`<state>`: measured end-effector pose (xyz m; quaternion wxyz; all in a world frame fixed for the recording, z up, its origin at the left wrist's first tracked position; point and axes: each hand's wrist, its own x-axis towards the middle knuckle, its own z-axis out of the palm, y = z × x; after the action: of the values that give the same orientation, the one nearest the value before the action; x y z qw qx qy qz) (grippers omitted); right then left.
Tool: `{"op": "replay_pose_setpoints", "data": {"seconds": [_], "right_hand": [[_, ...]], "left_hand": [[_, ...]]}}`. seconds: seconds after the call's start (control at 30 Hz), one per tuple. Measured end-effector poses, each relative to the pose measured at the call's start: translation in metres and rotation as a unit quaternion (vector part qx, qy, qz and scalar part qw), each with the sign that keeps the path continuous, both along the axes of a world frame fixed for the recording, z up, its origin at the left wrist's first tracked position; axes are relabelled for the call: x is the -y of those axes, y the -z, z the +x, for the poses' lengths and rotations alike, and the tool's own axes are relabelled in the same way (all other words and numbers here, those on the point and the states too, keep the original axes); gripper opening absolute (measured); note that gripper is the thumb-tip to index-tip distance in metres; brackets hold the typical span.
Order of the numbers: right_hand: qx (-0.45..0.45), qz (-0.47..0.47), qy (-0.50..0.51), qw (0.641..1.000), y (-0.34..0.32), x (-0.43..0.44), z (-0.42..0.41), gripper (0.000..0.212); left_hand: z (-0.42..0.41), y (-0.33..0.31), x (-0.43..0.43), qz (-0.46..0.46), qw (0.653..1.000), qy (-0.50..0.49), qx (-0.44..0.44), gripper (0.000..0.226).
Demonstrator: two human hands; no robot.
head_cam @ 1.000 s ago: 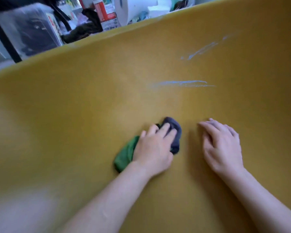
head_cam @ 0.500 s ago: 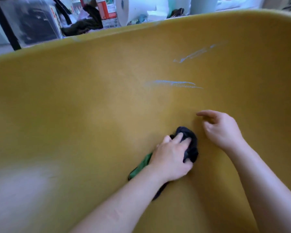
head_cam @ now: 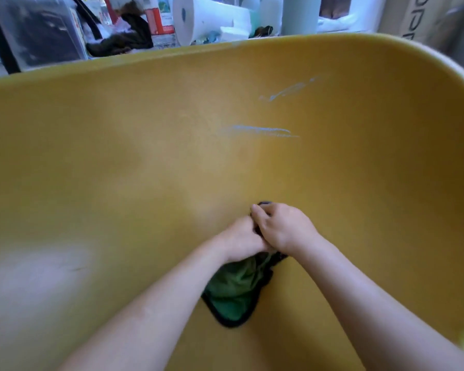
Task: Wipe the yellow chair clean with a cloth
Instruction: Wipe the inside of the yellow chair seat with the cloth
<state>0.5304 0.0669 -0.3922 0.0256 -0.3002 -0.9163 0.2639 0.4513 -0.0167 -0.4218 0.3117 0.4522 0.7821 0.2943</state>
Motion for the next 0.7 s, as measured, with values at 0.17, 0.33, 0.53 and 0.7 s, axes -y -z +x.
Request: {"op": "replay_pose_setpoints", "data": {"seconds": [0.17,0.33,0.53,0.7], "right_hand": [[0.053,0.095,0.013,0.994,0.04,0.057,-0.016,0.09],[0.014,0.267,-0.073,0.961,0.033,-0.017,0.007,0.052],[-0.077,0.325,0.206,0.92,0.011,-0.099,0.037,0.034],[-0.036,0.275,-0.057,0.959,0.062,0.013,-0.031,0.037]], "left_hand": [[-0.072,0.003,0.107,0.03,0.966,-0.147,-0.212,0.051],[-0.069,0.031,0.145,-0.067,0.899,-0.058,-0.429,0.071],[-0.043,0.037,0.121,-0.104,0.893,-0.094,-0.427,0.072],[-0.02,0.044,0.106,-0.127,0.891,-0.109,-0.422,0.064]]}}
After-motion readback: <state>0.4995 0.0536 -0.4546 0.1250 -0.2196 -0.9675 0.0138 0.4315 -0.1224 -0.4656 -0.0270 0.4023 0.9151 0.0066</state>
